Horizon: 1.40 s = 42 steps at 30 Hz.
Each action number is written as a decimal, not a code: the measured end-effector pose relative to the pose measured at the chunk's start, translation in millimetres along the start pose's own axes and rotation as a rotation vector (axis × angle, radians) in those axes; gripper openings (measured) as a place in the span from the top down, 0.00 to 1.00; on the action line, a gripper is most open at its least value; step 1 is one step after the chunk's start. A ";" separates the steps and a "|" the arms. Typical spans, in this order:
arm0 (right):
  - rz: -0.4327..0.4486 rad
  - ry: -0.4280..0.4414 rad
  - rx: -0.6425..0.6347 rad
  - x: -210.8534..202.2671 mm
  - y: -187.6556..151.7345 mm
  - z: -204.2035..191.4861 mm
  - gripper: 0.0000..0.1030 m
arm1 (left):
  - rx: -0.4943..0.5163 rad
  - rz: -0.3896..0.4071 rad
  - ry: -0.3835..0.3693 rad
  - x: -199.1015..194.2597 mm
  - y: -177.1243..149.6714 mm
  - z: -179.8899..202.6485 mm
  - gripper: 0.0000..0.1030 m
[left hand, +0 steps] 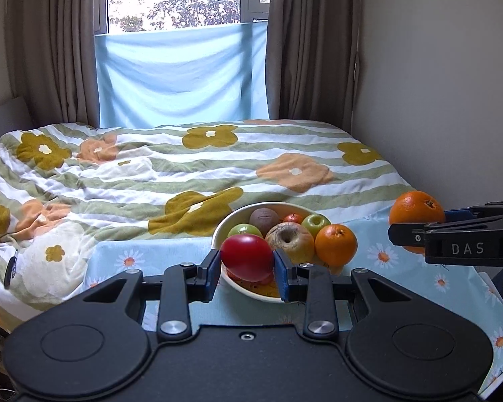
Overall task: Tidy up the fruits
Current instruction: 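Grasp the last red tomato with the left gripper while the right grasps the orange, then carry the tomato and orange to the bowl and open both grippers over it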
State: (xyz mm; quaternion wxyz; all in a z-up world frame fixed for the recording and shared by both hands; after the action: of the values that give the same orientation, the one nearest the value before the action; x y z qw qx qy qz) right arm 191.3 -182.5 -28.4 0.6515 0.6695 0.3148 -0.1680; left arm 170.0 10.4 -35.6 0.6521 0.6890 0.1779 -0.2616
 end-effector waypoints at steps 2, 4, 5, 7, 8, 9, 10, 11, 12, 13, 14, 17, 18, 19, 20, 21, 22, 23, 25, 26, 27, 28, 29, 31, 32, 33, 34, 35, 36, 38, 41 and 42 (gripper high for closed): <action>0.001 0.010 -0.006 5.3 7.2 2.0 0.29 | -0.002 0.000 0.002 7.7 6.6 1.1 0.64; 0.001 0.017 -0.013 12.2 14.1 3.2 0.29 | 0.000 -0.002 0.005 17.1 12.5 2.4 0.64; 0.000 0.020 -0.016 16.6 17.3 4.2 0.29 | 0.000 -0.003 0.007 22.8 15.6 3.3 0.64; -0.004 0.029 -0.020 27.4 25.2 7.8 0.29 | 0.001 -0.010 0.012 35.1 20.9 4.6 0.64; -0.008 0.034 -0.023 33.7 28.6 9.6 0.29 | -0.001 -0.015 0.015 42.4 23.5 4.7 0.64; -0.012 0.039 -0.026 39.8 32.2 10.9 0.29 | -0.004 -0.020 0.017 48.8 26.1 5.3 0.64; -0.016 0.044 -0.029 45.4 35.3 12.2 0.29 | -0.007 -0.025 0.018 56.0 29.1 6.1 0.64; -0.020 0.050 -0.032 52.5 39.0 13.7 0.29 | -0.009 -0.029 0.020 62.8 31.5 6.3 0.64; -0.025 0.054 -0.036 60.0 42.6 15.0 0.29 | -0.009 -0.034 0.024 69.9 34.2 7.2 0.64; -0.028 0.058 -0.038 66.1 45.5 16.2 0.29 | -0.009 -0.038 0.028 77.6 37.1 7.5 0.64; -0.033 0.064 -0.040 74.0 49.1 17.8 0.29 | -0.010 -0.043 0.031 84.6 39.4 7.6 0.64; -0.049 0.081 -0.046 96.3 58.3 23.0 0.29 | -0.012 -0.059 0.043 108.9 46.9 6.2 0.64; -0.054 0.086 -0.049 103.8 61.1 24.5 0.29 | -0.013 -0.064 0.048 116.0 48.7 5.8 0.64; -0.059 0.091 -0.052 110.7 63.6 25.7 0.29 | -0.013 -0.070 0.052 124.6 50.5 5.0 0.64; -0.064 0.096 -0.055 116.9 66.0 26.8 0.29 | -0.013 -0.077 0.055 132.0 51.8 4.7 0.64; -0.069 0.101 -0.058 124.3 68.9 27.7 0.29 | -0.012 -0.083 0.058 139.5 53.0 3.8 0.64; -0.073 0.105 -0.060 130.5 71.3 28.9 0.29 | -0.010 -0.090 0.062 147.2 53.8 3.2 0.64; -0.077 0.109 -0.062 136.5 73.2 29.9 0.29 | -0.008 -0.099 0.064 154.9 54.3 3.1 0.64; -0.087 0.118 -0.063 147.6 76.1 31.8 0.29 | -0.006 -0.117 0.068 168.6 53.9 1.8 0.64; -0.091 0.121 -0.064 152.8 77.3 32.5 0.29 | -0.004 -0.126 0.070 175.8 53.5 1.1 0.64; -0.095 0.124 -0.064 157.5 78.2 33.5 0.29 | -0.002 -0.135 0.072 181.6 52.2 0.7 0.64; -0.100 0.128 -0.063 162.2 78.7 34.4 0.29 | -0.002 -0.143 0.075 187.4 51.4 0.0 0.64; -0.105 0.131 -0.063 165.9 79.1 35.4 0.29 | -0.003 -0.152 0.077 192.6 50.4 -0.2 0.64; -0.114 0.138 -0.063 173.3 79.6 37.7 0.29 | -0.004 -0.168 0.087 202.0 48.2 -0.4 0.64; -0.117 0.141 -0.065 176.2 79.7 38.4 0.29 | -0.006 -0.175 0.092 205.5 47.3 -1.1 0.64; -0.121 0.143 -0.067 179.3 79.7 38.8 0.29 | -0.010 -0.182 0.094 208.3 45.8 -1.7 0.64; -0.124 0.145 -0.067 181.9 79.7 39.6 0.29 | -0.014 -0.190 0.095 210.6 44.5 -2.3 0.64; -0.127 0.148 -0.066 184.2 79.4 40.3 0.29 | -0.014 -0.198 0.095 213.1 43.6 -2.6 0.64; -0.129 0.150 -0.066 186.2 79.4 40.7 0.29 | -0.013 -0.203 0.095 215.0 43.1 -2.4 0.64; -0.135 0.156 -0.066 190.0 79.7 41.3 0.29 | -0.009 -0.211 0.097 217.5 41.5 -1.6 0.63; -0.137 0.164 -0.068 193.2 80.5 41.4 0.29 | -0.005 -0.206 0.101 218.2 41.5 0.2 0.53; -0.137 0.166 -0.068 193.9 81.1 41.3 0.29 | -0.002 -0.198 0.105 217.1 42.3 0.9 0.34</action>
State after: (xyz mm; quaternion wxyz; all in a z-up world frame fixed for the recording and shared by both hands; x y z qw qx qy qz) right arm 395.4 -179.8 -93.3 0.6323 0.6356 0.4184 -0.1455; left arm 368.4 -14.9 -130.1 0.6134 0.6804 0.2792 -0.2879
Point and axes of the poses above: each gripper's, at about its wrist camera, not at the fingertips, and x roughly the way its jaws point, z to its right, y to its top, the point moved 4 cm from there along x, roughly the way its jaws point, and after that the axes turned 1 degree about x, right-handed, at the moved point
